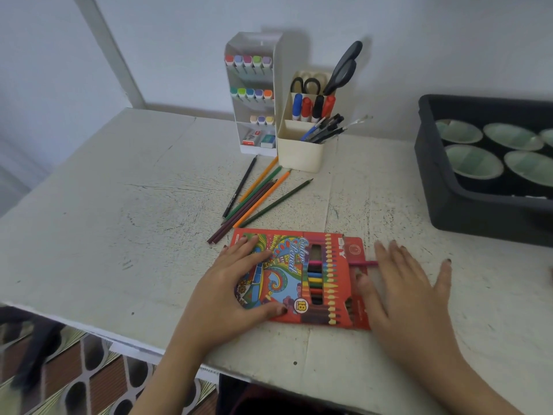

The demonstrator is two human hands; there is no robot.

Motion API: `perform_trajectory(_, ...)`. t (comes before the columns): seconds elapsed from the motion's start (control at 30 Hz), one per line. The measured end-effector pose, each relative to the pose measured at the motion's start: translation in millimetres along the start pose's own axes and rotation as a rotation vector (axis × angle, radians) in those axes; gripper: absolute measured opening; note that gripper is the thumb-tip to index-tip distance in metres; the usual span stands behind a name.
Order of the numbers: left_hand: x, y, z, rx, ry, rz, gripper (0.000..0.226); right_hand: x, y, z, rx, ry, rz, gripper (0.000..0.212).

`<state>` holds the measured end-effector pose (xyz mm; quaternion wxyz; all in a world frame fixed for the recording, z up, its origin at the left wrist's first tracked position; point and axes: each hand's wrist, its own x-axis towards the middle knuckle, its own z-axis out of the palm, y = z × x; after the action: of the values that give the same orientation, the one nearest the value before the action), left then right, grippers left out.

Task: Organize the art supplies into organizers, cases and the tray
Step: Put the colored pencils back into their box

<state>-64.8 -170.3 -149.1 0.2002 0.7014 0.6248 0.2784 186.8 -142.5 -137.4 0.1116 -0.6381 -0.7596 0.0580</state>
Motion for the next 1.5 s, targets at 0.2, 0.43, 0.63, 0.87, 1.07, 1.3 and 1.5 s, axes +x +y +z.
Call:
perform_trajectory(0.2,-1,-1,0,0.010,0.006,-0.002,0.079,-10,-6,6,0.160,-0.174,0.023,0.083)
perform_trajectory(0.43,-1,1,1,-0.002,0.012,-0.002,0.077,-9,-10,13,0.511,-0.218,-0.127,0.078)
perform_trajectory(0.63,0,2,1,0.000,0.012,-0.010,0.077,-14,-11,2,0.511,-0.150,-0.135,0.057)
perform_trajectory(0.87,0,3,1,0.018,-0.010,-0.016,0.082,17,-5,-16,0.386,0.010,-0.256,0.047)
perform_trajectory(1.07,1,2,0,0.032,-0.017,-0.014,0.083,99,-12,-11,0.069,0.020,-0.394,0.034)
perform_trajectory(1.3,1,2,-1,0.017,-0.022,-0.011,0.080,155,-33,18,-0.116,-0.134,-0.525,0.052)
perform_trajectory(1.5,1,-2,1,-0.013,0.009,-0.006,0.081,157,-33,21,-0.066,0.096,-0.589,0.020)
